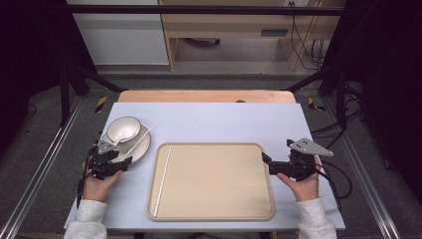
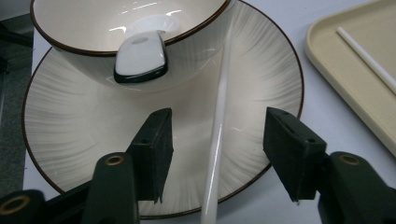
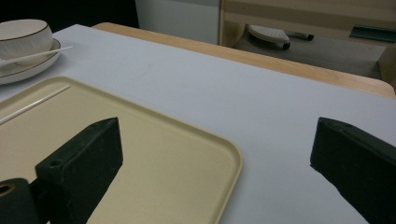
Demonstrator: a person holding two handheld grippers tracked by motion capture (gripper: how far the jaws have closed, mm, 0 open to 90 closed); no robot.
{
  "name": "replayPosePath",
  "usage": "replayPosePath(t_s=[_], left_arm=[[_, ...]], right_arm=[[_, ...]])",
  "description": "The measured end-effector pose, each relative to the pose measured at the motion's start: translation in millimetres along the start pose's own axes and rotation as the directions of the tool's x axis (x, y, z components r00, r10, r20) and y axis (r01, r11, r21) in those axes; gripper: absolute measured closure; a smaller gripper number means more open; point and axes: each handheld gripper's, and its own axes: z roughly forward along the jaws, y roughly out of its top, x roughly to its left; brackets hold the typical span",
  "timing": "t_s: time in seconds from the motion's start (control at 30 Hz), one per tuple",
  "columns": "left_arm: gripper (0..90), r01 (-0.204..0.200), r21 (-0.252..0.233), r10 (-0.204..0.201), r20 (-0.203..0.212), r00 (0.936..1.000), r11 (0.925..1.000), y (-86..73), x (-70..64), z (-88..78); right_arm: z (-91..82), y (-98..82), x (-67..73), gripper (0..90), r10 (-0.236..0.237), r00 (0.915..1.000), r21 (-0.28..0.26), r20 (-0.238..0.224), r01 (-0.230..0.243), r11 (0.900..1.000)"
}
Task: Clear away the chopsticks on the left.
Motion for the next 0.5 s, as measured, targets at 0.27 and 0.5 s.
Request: replayPosePath(t_s=[0.27, 0.5], left_arm=[[60.4, -0.007, 0.027, 0.007, 0.015, 0.9999, 0.9996, 0.8, 3.5, 9.4], [72.7, -0.009, 0.034, 0.008, 0.029, 0.9995, 0.9994, 2.3, 6.3, 13.3]], right_arm=[[2.6, -1.0, 1.4, 2.8, -0.004, 1.0, 0.008, -0.004, 0.004, 1.0], [5.8, -2.3, 2.9, 2.8, -0.011, 0.9999, 0.02, -0.007, 0.012, 1.0]])
